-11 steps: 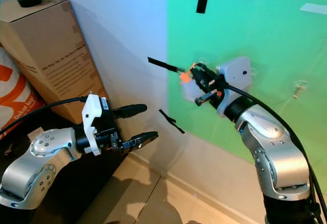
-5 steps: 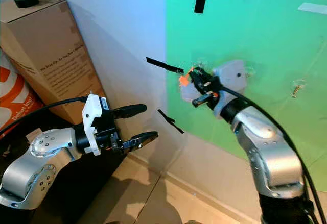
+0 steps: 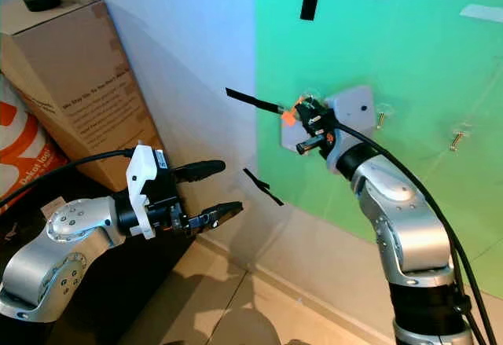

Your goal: Hang keys on a hook

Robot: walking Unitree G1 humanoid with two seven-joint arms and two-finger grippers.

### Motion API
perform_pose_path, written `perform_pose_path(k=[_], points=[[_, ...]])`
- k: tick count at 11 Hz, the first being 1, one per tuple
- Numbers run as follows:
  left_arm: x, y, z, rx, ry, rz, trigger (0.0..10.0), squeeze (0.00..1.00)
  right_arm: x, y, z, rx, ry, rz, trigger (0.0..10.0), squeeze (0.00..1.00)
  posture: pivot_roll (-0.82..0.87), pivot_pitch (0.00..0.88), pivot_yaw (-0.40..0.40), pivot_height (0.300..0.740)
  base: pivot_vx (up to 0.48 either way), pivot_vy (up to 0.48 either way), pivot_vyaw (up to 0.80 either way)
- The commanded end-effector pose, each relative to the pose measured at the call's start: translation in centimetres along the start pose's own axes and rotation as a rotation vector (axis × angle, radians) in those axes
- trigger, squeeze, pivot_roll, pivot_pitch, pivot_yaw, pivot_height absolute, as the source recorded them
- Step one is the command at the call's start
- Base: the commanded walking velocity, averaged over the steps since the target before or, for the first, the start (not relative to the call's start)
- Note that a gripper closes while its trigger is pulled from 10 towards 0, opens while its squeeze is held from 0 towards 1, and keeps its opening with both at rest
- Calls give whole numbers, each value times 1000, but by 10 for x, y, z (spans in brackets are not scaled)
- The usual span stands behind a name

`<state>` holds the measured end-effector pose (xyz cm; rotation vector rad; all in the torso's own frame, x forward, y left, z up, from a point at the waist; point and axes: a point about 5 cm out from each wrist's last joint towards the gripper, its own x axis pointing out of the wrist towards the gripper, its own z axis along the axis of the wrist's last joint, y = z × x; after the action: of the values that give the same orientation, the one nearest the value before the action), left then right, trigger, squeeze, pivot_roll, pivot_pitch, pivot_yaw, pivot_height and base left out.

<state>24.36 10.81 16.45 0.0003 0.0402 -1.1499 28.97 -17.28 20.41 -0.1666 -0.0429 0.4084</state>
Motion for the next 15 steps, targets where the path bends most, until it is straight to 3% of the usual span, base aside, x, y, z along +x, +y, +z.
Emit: perform_pose_path(k=[1,7,15], points=[[-3,1,1,2,11,7,10000,1000,-4,-5,-2,-4,12,-20,0,0,-30,0,80,740,0,0,0],[-1,1,2,2,14,-11,10000,1000,-27,-19,-28,24,93,-128,0,0,-30,0,89,740,0,0,0],[-1,0,2,9,13,-21,10000,1000,-40,-7,-44,13,142,-86,0,0,-32,0,89,740,0,0,0]])
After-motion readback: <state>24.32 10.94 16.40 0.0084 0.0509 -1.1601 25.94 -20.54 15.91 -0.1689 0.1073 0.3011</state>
